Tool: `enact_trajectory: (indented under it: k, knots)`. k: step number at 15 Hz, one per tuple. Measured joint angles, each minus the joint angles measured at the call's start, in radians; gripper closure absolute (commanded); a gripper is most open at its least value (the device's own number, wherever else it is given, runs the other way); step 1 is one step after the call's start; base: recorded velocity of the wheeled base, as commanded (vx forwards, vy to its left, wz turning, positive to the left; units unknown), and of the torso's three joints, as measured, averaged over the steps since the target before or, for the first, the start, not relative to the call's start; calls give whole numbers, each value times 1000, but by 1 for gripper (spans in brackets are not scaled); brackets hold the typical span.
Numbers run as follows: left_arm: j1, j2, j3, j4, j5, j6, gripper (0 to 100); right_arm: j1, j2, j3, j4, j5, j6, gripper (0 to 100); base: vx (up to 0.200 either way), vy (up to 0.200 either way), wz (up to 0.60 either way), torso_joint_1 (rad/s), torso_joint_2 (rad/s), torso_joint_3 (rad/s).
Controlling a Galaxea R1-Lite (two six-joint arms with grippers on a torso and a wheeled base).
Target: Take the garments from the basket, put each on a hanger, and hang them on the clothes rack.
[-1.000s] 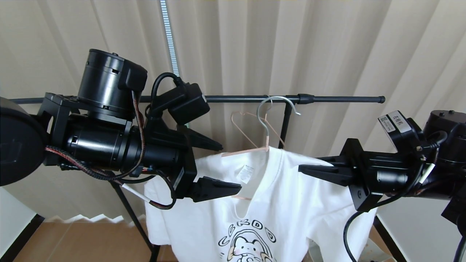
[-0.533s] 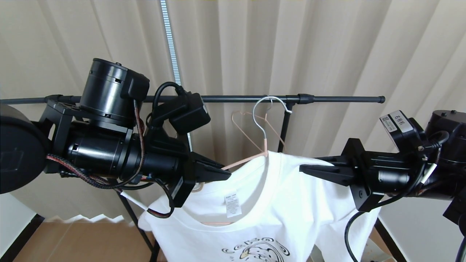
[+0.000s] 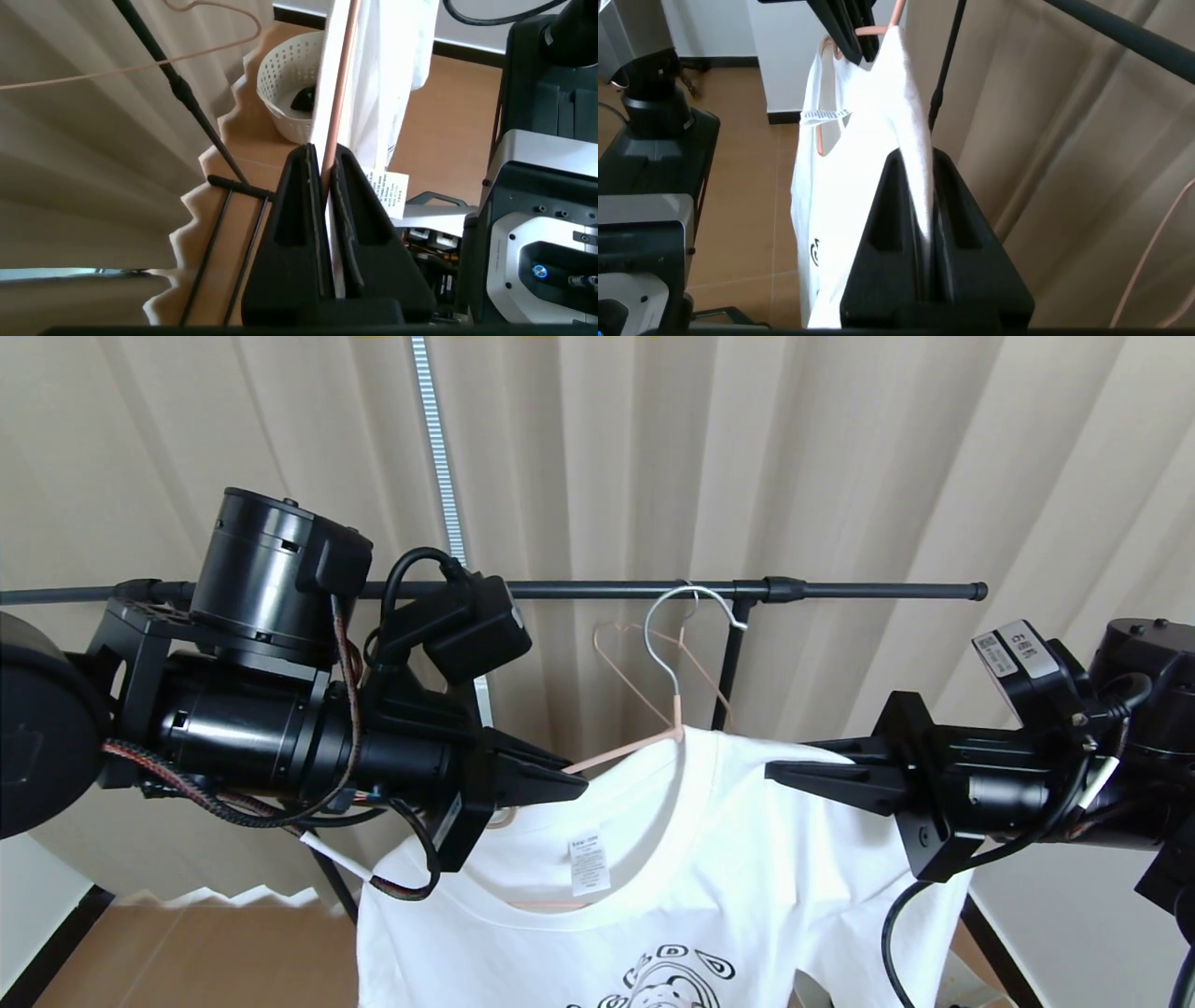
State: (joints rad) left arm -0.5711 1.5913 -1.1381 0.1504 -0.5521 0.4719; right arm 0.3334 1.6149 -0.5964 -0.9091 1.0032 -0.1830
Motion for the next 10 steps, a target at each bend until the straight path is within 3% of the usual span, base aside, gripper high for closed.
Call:
enact_trajectory:
  k: [10]
  knots:
    - [14,-19,9,-37,7,-10,100,7,-6,4,3,0,-19,100,0,0,0,0,0,0]
